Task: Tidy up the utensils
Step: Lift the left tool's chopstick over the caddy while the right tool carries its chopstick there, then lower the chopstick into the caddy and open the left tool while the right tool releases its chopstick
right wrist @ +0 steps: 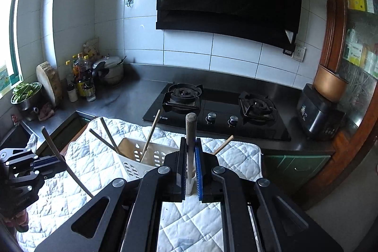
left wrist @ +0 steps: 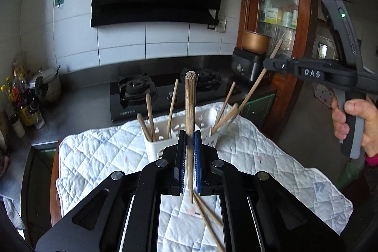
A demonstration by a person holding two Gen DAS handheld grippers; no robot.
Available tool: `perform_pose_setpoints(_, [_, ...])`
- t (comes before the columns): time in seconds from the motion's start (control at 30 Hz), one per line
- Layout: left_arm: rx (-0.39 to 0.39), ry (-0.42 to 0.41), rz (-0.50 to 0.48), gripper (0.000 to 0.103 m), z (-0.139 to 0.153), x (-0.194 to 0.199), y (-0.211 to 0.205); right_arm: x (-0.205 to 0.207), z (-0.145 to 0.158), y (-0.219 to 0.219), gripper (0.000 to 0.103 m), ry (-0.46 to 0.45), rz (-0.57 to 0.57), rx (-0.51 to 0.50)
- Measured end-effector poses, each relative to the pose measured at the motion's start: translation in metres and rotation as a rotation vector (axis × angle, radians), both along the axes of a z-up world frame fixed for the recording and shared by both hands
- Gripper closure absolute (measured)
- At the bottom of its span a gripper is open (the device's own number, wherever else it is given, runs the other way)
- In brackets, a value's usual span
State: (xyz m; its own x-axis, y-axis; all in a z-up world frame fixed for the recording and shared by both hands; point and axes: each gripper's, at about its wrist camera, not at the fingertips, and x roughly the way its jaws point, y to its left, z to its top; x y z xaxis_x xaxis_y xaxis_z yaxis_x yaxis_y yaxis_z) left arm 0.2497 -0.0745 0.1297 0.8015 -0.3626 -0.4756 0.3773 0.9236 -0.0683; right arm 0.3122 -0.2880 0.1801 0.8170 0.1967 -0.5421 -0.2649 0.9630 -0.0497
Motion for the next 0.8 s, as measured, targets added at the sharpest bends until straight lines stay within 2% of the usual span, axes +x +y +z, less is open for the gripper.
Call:
perform_pose_setpoints(0.2, [0.008,-0.108,0.037,0.097,0.041,0.025,-0.012,0.024,0.000,0.005,0.096,0.016,0.004,0.006])
perform_pose_setpoints(0.4, [0.003,-0.172,0.101,0.097,0.057,0.056,-0.017,0.044,-0.009,0.005,0.096,0.036,0.006,0.007])
perform_pose_setpoints(0.57, [0.021,-0.152,0.132,0.097,0.049,0.081,-0.021,0.055,-0.022,0.006,0.096,0.062,0.011,0.005])
perform_pose_setpoints(0.8, [0.018,-0.062,0.152,0.097,0.019,0.107,-0.014,0.064,-0.042,0.009,0.096,0.099,0.016,0.009])
